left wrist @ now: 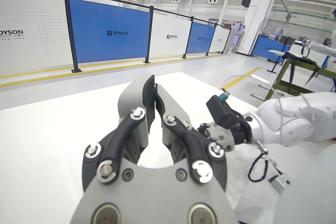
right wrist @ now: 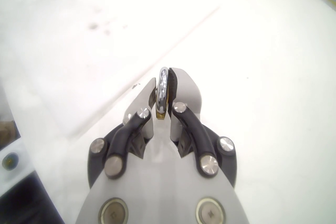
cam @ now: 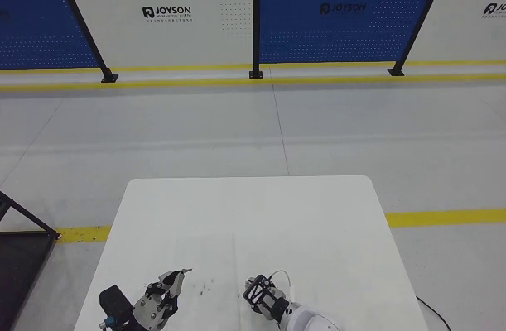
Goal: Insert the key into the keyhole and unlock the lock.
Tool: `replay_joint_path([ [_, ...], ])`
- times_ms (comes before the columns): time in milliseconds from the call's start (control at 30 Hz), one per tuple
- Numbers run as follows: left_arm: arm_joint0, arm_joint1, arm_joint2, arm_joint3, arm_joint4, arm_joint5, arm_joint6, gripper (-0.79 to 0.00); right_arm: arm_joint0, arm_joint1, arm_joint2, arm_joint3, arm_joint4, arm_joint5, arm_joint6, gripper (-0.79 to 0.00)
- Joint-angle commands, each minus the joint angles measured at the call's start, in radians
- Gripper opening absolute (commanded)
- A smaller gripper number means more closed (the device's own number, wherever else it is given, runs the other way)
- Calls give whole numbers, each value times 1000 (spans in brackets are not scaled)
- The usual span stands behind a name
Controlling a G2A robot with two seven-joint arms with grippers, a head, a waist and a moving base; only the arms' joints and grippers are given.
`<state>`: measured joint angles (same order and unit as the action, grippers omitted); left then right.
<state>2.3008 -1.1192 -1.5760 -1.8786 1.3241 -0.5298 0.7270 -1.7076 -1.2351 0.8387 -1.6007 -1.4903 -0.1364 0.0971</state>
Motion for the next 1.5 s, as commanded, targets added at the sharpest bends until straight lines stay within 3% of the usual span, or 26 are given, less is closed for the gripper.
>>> replay_joint_path([
  [0, 0, 0, 0, 0, 0, 0, 0, -785, -20, 11, 44, -44, 36, -21, -45, -785],
  [367, 0, 0, 0, 0, 0, 0, 0, -785, -160, 78, 331, -230, 278, -344, -255, -785],
  [867, 0, 0, 0, 0, 0, 0, 0, -785, -160, 78, 329, -229, 284, -345, -254, -785],
  [1033, -24, -4, 38, -33, -137, -76, -2, -785, -115, 67, 289, -199, 431, -397, -288, -785],
  [1233, -83, -14, 139, -14, -321, -192, 47, -785, -49, 44, 186, -140, 664, -556, -398, -785],
  [1467, -200, -32, 292, 46, -516, -304, -8, -785, 48, 8, 57, -40, 856, -688, -465, -785],
])
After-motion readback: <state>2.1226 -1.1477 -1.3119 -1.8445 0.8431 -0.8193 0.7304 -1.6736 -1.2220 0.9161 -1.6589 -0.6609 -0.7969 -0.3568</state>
